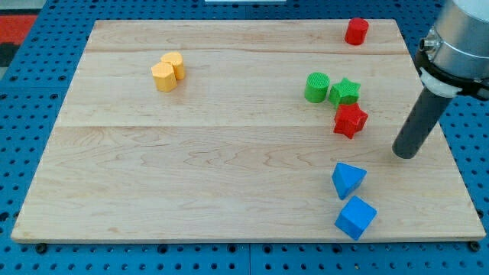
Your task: Move your hand to bottom right of red star
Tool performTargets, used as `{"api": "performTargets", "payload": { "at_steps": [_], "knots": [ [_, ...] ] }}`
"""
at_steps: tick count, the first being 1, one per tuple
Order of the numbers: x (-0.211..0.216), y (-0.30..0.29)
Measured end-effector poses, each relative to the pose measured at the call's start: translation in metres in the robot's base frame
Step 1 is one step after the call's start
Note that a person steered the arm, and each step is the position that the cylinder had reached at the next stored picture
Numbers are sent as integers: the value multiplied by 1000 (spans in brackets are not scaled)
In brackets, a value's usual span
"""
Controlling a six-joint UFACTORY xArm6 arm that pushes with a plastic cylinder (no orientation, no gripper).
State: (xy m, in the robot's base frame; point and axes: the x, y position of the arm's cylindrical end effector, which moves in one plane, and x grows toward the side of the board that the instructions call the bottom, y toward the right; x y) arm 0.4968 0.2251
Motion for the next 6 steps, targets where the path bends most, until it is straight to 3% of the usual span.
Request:
{"api": "performTargets", "payload": {
  "at_steps": [3,4,6],
  "knots": [
    [0,50],
    [-18,60],
    [-45,-26]
  ]
}}
